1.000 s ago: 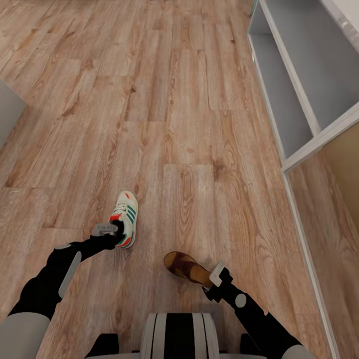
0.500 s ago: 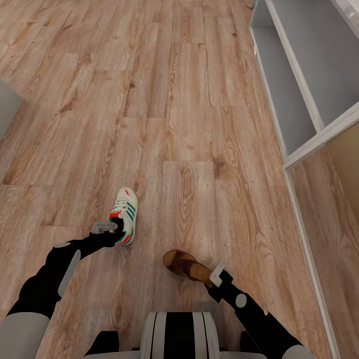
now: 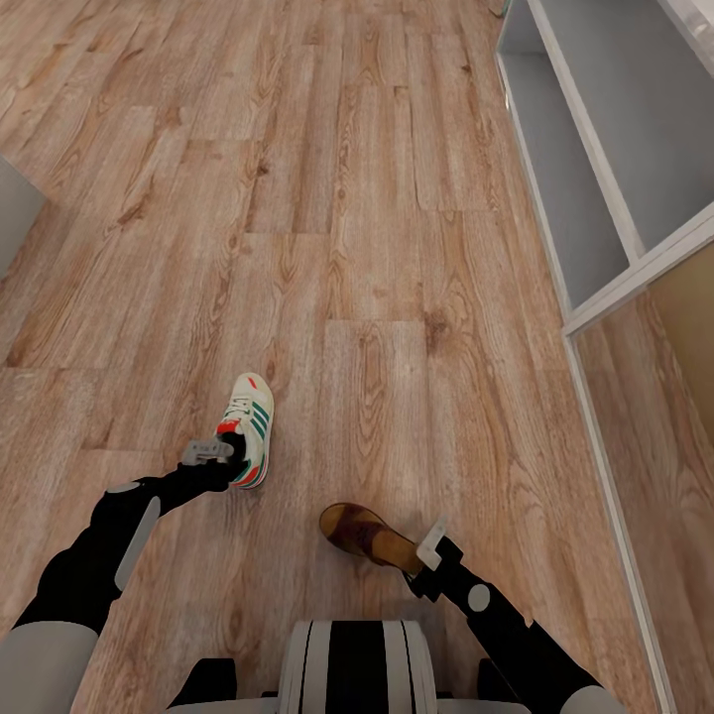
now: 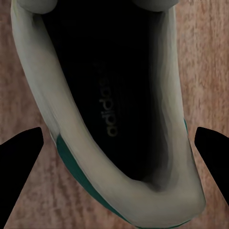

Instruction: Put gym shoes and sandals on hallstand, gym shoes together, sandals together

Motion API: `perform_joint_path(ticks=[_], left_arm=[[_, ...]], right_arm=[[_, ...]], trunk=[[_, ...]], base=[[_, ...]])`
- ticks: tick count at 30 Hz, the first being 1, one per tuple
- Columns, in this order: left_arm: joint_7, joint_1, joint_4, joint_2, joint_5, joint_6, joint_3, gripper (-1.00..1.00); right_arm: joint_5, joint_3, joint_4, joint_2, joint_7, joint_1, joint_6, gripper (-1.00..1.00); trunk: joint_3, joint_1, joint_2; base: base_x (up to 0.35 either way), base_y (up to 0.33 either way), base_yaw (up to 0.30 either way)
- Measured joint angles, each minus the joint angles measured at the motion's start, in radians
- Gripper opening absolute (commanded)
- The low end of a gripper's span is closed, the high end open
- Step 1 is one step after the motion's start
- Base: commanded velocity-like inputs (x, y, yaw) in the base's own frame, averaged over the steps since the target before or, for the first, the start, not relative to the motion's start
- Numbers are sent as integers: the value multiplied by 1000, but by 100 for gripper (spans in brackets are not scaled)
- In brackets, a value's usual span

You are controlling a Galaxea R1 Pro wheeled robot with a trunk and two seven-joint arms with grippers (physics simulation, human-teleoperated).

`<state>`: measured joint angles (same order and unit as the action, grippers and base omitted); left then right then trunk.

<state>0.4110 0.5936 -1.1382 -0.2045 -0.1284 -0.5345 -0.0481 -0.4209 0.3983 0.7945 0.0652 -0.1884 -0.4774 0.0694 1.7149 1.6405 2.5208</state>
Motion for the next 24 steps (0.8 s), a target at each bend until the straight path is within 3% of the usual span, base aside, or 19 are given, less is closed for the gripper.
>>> perform_joint_path(ticks=[8,16,19,22,23,24], left_arm=[[0,0,1,-15,-6,-4,0,-100],[0,0,3,-24,-6,-3,-1,-100],[0,0,24,-28,-3,-3,-2,-100],[0,0,47,-36,-6,-2,-2,-100],[0,0,51,-37,20,1,-3,-100],[0,0,51,-44,21,1,-3,-100]], right_arm=[[3,0,10,-1,-1,0,0,-100],[3,5,86,-4,-1,0,9,-100],[7,6,107,-5,-1,0,18,-100],[35,7,142,-6,-1,0,49,-100],[51,7,158,-6,-1,0,68,-100],[106,8,217,-6,-1,0,127,-100]], trunk=[[0,0,0],[0,0,0],[-11,-1,-1],[-23,-3,-1],[-27,-3,-2],[-31,-4,-2]], base=[[0,0,0],[0,0,0],[0,0,0],[0,0,0],[0,0,0],[0,0,0]])
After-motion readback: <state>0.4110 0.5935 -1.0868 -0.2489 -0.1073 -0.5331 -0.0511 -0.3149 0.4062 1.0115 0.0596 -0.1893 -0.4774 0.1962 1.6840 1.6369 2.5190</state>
